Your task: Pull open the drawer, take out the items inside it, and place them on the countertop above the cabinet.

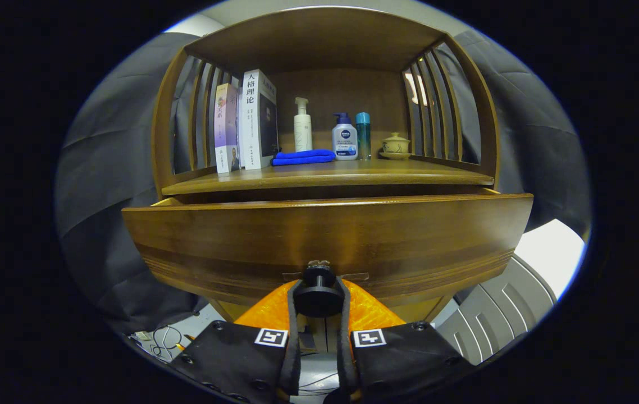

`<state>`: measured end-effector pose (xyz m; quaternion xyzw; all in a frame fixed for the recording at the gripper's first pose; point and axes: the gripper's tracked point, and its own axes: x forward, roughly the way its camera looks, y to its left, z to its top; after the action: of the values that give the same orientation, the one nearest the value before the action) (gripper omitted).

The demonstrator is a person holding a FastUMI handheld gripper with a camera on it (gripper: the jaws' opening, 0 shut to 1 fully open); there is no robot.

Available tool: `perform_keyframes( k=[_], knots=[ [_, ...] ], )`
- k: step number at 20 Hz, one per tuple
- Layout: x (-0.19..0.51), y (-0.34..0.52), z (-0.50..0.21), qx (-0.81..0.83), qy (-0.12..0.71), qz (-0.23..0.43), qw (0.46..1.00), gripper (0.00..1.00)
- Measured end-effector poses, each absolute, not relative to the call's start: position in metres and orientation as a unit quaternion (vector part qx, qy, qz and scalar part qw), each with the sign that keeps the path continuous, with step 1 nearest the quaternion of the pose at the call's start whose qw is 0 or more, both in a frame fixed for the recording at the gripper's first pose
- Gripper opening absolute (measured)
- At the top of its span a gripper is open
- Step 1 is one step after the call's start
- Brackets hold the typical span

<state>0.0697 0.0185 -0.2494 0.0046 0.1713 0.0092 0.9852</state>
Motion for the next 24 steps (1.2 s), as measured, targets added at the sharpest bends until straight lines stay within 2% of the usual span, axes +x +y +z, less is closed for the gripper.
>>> perform_keyframes(
  k=[24],
  knots=[
    [0.001, 0.015, -0.258, -0.034, 0.159, 0.052, 0.985, 0.29]
  ],
)
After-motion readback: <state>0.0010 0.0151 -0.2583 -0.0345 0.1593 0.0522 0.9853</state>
